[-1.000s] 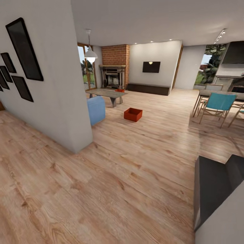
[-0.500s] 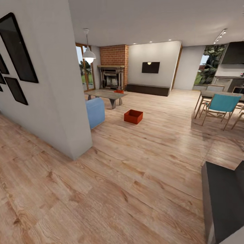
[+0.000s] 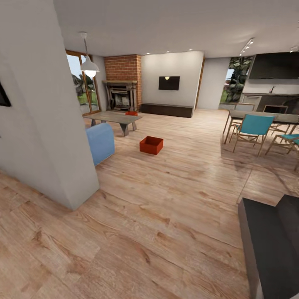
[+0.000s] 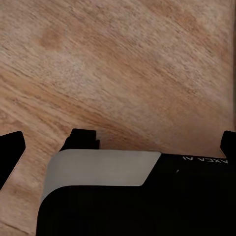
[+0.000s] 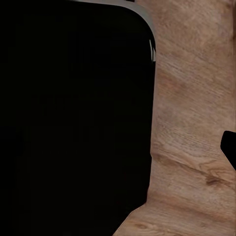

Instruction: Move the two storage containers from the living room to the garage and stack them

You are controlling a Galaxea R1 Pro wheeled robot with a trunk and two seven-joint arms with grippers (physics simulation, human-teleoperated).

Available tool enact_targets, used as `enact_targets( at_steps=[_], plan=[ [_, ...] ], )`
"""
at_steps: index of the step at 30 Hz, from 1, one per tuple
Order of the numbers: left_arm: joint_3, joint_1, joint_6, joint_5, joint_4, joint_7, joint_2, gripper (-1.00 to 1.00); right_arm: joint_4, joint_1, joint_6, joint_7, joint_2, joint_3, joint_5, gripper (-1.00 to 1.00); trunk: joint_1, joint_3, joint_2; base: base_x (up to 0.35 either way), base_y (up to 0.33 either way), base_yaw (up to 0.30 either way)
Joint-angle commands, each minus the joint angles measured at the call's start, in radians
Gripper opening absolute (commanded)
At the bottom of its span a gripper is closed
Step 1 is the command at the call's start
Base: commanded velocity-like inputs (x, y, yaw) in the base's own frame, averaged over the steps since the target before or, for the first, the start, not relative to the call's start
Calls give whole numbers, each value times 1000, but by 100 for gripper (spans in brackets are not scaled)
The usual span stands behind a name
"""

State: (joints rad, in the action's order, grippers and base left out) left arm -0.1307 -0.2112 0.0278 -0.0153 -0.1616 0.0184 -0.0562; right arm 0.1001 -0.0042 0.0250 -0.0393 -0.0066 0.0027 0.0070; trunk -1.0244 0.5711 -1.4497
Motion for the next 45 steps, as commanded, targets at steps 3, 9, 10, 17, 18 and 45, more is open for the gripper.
enact_targets(
  at_steps=[3,9,10,17,18,45],
  plan=[
    [-6,0,3,-2,0,2,-1,100,0,0,3,-2,1,1,1,100,-1,1,0,343,6,-65],
    [-5,0,3,-2,0,2,-1,100,0,0,3,-2,1,2,2,100,-1,1,0,344,2,-17],
    [-5,0,3,-2,0,2,-1,100,0,0,3,-2,1,2,2,100,-1,1,0,345,0,-5],
    [-6,0,3,-2,0,2,-2,100,0,0,3,-2,1,2,2,100,-1,1,0,345,0,-2],
    [-6,0,4,-2,0,2,-2,100,0,0,3,-2,1,2,1,100,-1,1,0,345,0,0],
    [-6,0,6,-2,0,0,-1,100,-2,0,3,-2,5,2,2,100,-1,1,0,345,0,0]
  ],
)
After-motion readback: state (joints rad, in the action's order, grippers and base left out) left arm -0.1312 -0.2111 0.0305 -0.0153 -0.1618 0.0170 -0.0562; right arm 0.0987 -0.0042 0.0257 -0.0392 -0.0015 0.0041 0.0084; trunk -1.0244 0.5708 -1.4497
